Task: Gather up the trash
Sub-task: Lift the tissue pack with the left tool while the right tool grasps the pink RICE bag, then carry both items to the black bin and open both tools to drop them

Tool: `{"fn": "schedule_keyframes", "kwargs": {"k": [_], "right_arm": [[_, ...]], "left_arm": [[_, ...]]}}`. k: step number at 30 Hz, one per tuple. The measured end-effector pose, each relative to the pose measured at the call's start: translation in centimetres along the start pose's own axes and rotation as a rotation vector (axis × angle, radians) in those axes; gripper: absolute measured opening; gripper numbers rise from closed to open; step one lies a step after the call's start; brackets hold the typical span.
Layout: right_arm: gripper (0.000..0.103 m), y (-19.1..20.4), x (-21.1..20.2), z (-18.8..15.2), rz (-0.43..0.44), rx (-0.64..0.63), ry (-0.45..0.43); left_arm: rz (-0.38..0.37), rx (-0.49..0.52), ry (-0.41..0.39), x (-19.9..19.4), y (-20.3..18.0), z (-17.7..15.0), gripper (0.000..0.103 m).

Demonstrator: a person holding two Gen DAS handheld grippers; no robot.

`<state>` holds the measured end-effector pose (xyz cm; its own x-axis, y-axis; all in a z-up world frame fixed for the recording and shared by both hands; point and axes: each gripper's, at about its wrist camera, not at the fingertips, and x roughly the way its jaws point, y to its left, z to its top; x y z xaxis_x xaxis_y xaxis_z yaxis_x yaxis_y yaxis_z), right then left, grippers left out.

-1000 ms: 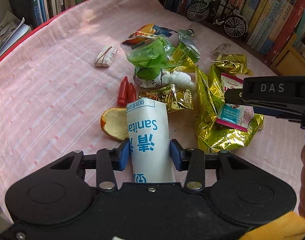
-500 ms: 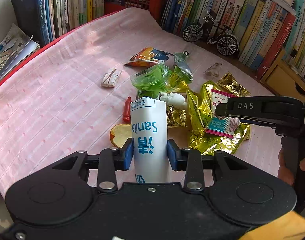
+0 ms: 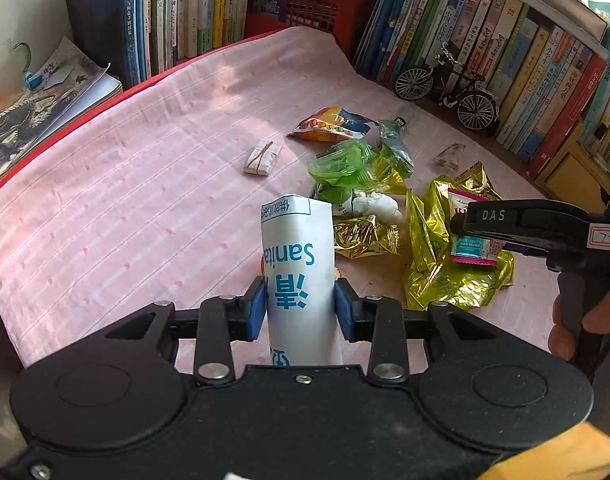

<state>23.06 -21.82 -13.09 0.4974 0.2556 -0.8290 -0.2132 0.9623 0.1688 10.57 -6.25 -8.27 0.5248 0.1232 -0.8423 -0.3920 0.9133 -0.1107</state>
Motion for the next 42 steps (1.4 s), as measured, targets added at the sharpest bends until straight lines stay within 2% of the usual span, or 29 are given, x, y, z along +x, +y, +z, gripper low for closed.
{"fn": "schedule_keyframes", "kwargs": {"k": [1, 15, 23, 30, 36, 38, 42], "right_arm": [[0.040, -0.2, -0.3, -0.1, 0.004, 0.009, -0.004], [0.040, -1.1, -6.6, -1.5, 0.009, 0.084, -0.072], [0.040, 0.1, -10.9, -4.6, -0.025, 0.125, -0.105], [0.040, 3.3, -15.2, -9.6, -0.089, 0.172, -0.133], [0.040, 8.4, -19.5, -15.4, -0.146, 0.240, -0.169], [0.040, 10.5, -20.6, -17.6, -0.147, 0.257, -0.170], [0.040, 14.3, -21.8, -21.5, -0.134, 0.262, -0.149]], "left_arm": [[-0.002, 0.001, -0.002, -0.1, 0.0, 0.0, 0.034], [-0.039, 0.010, -0.020, -3.6, 1.1, -0.3, 0.031], [-0.091, 0.031, -0.022, -6.4, 3.9, -1.9, 0.029], [-0.176, 0.107, -0.021, -9.7, 9.1, -5.0, 0.028], [-0.246, 0.197, 0.000, -12.6, 16.0, -7.6, 0.027], [-0.239, 0.239, 0.007, -13.5, 18.7, -8.6, 0.027], [-0.237, 0.255, 0.048, -14.3, 23.0, -10.0, 0.027]]}}
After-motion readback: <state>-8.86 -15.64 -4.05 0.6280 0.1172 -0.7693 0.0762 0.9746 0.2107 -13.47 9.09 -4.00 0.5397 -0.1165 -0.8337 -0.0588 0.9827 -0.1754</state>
